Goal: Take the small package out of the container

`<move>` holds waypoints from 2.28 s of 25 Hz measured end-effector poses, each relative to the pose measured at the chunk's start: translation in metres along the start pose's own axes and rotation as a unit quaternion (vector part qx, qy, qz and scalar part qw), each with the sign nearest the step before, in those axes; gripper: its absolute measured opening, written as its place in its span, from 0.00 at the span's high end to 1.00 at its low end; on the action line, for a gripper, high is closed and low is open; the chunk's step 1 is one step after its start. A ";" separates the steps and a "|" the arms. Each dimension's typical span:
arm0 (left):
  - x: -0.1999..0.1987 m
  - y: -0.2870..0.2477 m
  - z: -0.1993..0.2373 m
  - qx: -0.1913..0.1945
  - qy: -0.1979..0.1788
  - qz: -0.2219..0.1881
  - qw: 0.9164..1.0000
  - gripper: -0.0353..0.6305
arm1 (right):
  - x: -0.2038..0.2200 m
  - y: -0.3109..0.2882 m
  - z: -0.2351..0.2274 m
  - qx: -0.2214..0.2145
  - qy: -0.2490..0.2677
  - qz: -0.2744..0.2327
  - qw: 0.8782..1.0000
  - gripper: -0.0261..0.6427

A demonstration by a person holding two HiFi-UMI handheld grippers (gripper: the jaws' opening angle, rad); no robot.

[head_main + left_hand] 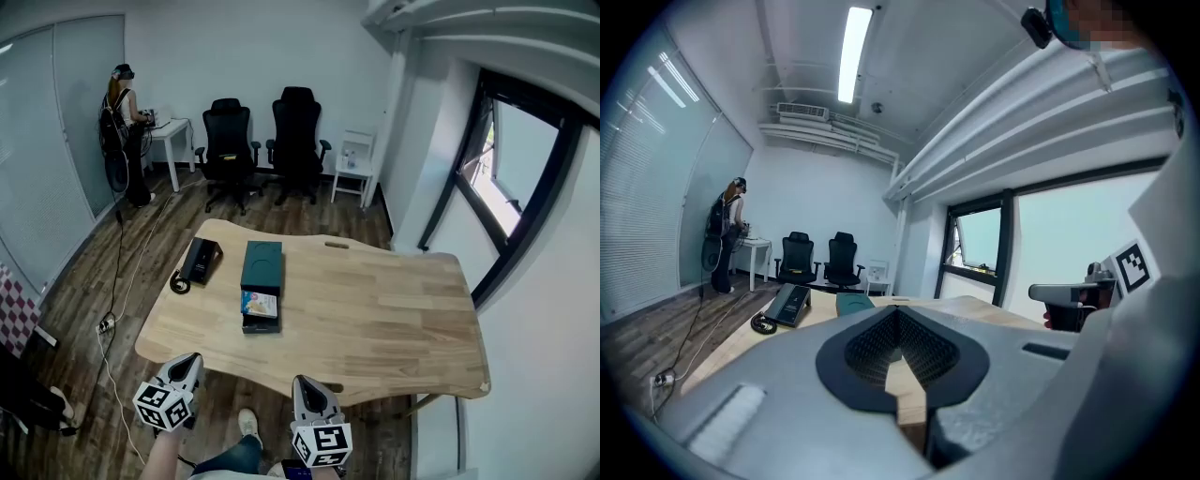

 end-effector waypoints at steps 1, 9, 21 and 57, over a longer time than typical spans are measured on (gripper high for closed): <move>0.001 -0.007 0.004 -0.001 0.003 0.002 1.000 0.95 | -0.002 -0.004 -0.005 0.002 0.004 -0.003 1.000 0.96; -0.002 -0.095 0.017 0.023 -0.013 0.021 0.999 0.95 | 0.001 -0.070 -0.043 0.001 0.002 0.009 1.000 0.96; -0.020 -0.234 0.079 0.050 0.004 0.045 0.998 0.94 | 0.007 -0.204 -0.097 0.025 -0.009 0.044 0.999 0.96; 0.116 -0.320 0.115 0.061 0.115 0.234 0.964 0.74 | 0.097 -0.287 -0.122 0.012 0.000 0.146 0.989 0.96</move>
Point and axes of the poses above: the fingertips, and each gripper's own axes: y backward along the fingers, z to its left, x out of its underside, the point moved 1 cm from there along y, backward along the fingers, and after that the axes turned 2 degrees about -x, right-handed, at the moved point
